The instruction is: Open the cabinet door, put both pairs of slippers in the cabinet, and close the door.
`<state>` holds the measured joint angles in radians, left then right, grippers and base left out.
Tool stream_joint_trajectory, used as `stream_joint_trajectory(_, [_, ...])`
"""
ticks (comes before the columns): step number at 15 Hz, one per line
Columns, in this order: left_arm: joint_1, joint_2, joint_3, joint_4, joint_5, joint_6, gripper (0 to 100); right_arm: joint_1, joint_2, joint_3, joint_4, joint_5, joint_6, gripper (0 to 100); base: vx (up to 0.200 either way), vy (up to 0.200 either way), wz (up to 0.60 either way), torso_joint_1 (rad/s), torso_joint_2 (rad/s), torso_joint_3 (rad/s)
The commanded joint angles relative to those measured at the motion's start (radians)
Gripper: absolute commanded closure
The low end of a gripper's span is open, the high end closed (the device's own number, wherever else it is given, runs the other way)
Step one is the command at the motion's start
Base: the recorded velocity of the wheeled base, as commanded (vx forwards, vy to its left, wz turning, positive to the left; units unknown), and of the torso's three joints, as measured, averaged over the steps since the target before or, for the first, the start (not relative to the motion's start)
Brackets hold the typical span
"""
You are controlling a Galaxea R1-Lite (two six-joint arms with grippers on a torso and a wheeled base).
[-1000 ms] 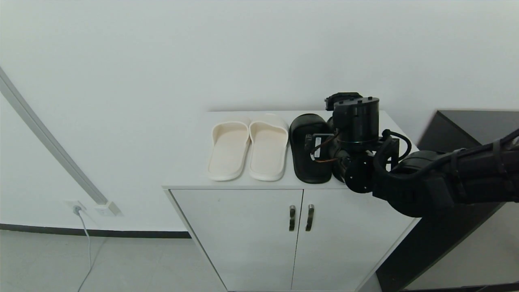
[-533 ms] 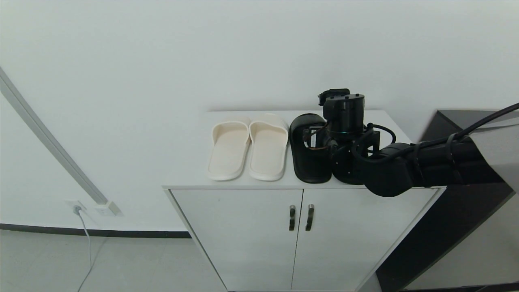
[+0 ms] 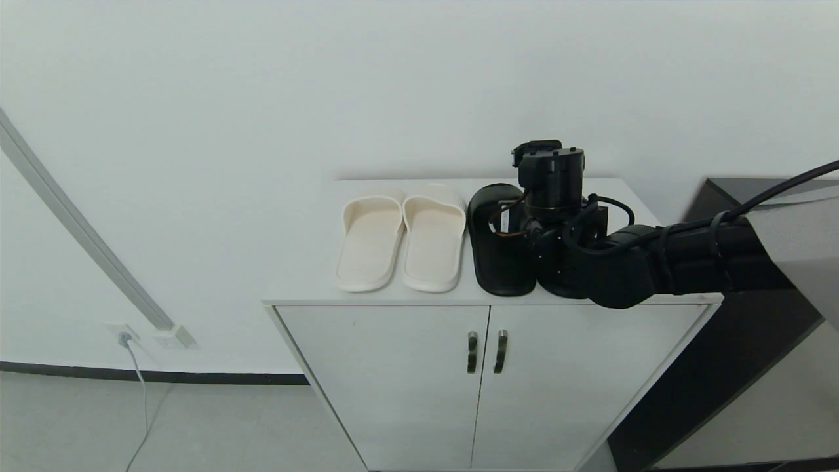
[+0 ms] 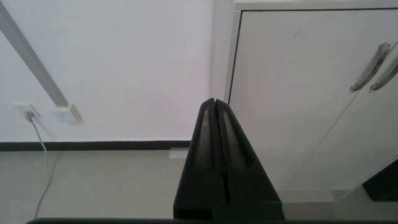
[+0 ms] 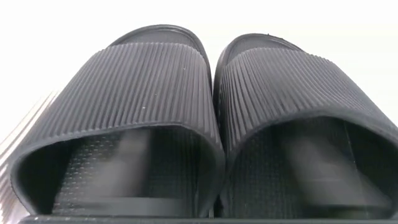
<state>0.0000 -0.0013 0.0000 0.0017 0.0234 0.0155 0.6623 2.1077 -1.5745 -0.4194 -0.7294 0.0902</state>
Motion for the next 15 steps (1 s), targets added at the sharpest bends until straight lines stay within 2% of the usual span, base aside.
stream_joint_trajectory(1, [0.000,0.001,0.000,0.000,0.000,0.000,100,-0.001,-0.005,0.001,0.004,-0.001,0.000,100,0.000,0.000,0.00,0.000,0.00,0.000])
stream_joint_trajectory(6, [-0.002,0.001,0.000,0.000,0.001,0.000,100,0.000,-0.015,0.011,0.008,-0.001,0.002,100,0.000,0.000,0.00,0.000,0.00,0.000])
stream_joint_trajectory(10, [-0.002,0.001,0.000,0.000,0.001,-0.005,100,0.002,-0.132,0.105,0.008,0.016,-0.004,100,0.000,0.000,0.00,0.000,0.00,0.000])
stream_joint_trajectory(12, [0.000,0.001,0.000,0.000,0.000,-0.012,100,0.008,-0.255,0.228,0.004,0.094,-0.014,100,0.000,0.000,0.00,0.000,0.00,0.000])
stream_joint_trajectory(15, [0.000,0.001,0.000,0.000,0.001,-0.011,100,0.052,-0.452,0.441,0.004,0.303,-0.021,100,0.000,0.000,0.00,0.000,0.00,0.000])
